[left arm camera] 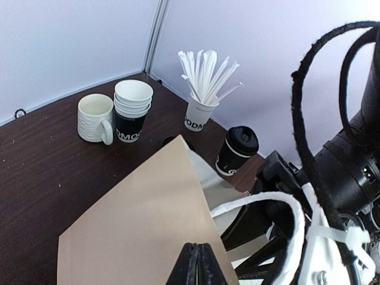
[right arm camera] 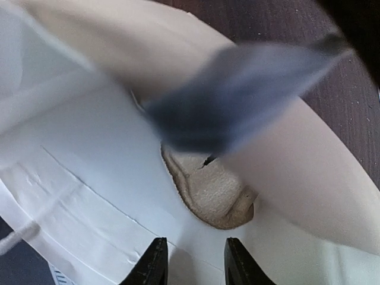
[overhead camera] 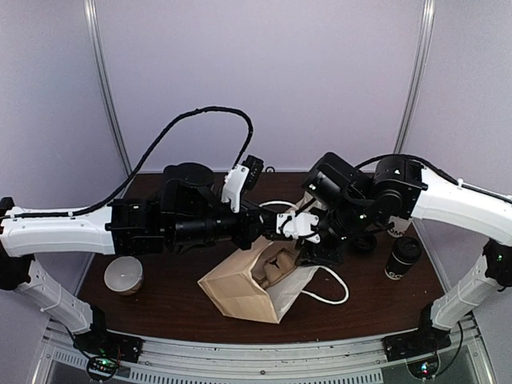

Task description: Pack the takeout coffee

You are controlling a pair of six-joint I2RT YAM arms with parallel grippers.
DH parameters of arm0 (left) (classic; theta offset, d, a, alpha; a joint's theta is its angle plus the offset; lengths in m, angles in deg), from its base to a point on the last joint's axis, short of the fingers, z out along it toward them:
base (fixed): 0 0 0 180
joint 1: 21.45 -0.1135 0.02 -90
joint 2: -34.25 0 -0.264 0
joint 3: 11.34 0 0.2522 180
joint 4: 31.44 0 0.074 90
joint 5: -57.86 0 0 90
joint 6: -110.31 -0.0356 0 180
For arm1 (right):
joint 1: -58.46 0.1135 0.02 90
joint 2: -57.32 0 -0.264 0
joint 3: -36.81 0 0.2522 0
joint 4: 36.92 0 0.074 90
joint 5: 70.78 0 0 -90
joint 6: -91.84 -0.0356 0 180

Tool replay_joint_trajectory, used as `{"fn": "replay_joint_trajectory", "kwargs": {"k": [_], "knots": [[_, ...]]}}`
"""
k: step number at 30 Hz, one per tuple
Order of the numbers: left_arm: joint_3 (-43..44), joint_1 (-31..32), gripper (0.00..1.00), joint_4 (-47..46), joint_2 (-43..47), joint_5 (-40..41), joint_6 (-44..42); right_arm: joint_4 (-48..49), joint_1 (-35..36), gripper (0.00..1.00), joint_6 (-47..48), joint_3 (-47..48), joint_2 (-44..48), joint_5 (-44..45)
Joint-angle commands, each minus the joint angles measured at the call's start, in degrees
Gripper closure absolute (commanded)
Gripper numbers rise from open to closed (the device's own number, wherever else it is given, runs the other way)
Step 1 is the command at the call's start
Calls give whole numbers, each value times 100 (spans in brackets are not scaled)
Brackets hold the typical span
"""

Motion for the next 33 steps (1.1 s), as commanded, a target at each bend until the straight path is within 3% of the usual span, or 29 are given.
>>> {"fn": "replay_joint_trajectory", "kwargs": {"k": [1, 10, 20, 33], "knots": [[-44, 128, 100, -966, -108, 396, 103, 364, -257, 63, -494, -184, 222, -167], [-23, 179, 100, -1016, -265, 696, 147, 941, -823, 58, -1102, -611, -36, -761], [-122, 174, 100, -818, -24, 679, -10, 1055, -829, 51, -361, -286, -245, -826], [-233, 178, 98, -741, 455, 712, -441, 865, -829, 45, -338, -70, -301, -679]]}}
